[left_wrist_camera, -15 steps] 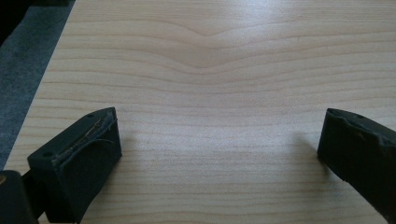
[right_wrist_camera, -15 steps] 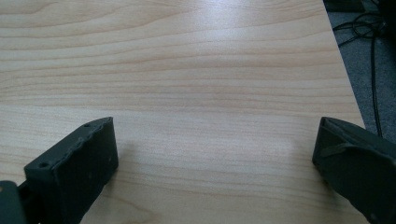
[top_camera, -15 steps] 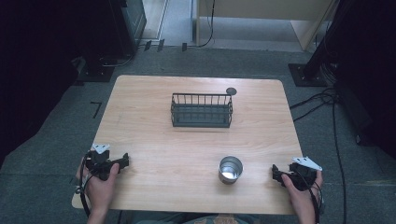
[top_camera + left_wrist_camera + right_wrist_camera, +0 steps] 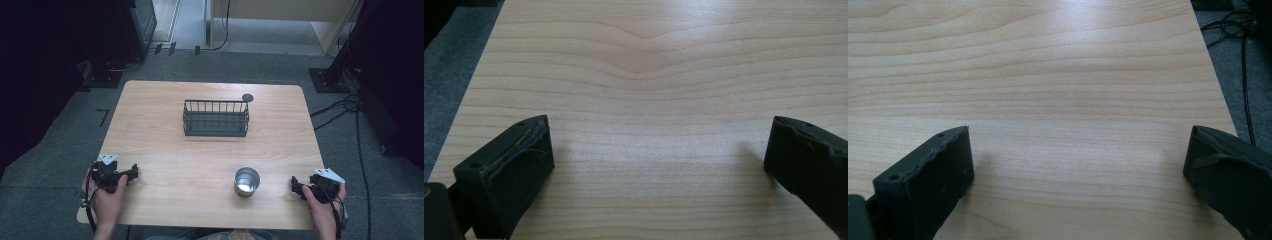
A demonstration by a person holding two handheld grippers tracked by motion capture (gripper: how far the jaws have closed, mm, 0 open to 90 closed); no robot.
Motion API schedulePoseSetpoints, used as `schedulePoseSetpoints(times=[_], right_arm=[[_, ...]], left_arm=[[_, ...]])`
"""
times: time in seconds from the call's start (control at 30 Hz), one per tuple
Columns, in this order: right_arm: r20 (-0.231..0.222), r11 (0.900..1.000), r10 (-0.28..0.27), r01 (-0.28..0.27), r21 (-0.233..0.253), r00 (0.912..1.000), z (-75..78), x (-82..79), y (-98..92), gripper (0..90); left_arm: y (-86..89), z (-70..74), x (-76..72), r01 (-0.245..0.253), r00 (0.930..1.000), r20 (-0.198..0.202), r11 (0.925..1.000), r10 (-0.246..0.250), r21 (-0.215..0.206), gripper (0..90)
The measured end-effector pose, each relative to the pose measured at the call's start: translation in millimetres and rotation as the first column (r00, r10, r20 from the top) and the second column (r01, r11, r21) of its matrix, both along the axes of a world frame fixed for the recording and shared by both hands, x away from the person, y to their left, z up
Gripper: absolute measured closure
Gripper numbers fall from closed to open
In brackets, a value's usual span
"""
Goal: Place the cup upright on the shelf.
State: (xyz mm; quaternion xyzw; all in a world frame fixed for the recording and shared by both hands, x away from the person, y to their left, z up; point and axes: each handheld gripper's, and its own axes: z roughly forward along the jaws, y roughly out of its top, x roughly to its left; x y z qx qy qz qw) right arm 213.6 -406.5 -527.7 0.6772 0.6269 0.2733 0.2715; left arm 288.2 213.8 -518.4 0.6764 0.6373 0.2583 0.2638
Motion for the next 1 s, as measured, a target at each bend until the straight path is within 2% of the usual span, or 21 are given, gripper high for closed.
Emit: schedulePoseSetpoints(times=[0.13,0.37,1.0], right_arm=[[-0.010,1.000,0.008,-0.008,-0.001,0.9999,1.1,1.5,3.4,0.0],[0.004,1.000,0.022,-0.022,0.007,0.9998,6.8,2.1,9.4,0.0],[0.083,0.998,0.067,-0.068,0.014,0.9943,38.7,-3.1,26.9,0.0]], left_arm=[[0.0,0.0,0.0,0.000,1.0000,0.000,1.0000,0.000,0.000,0.0],[0.0,0.0,0.0,0.000,1.0000,0.000,1.0000,0.000,0.000,0.0],[0.0,0.0,0.0,0.000,1.0000,0.000,1.0000,0.000,0.000,0.0]])
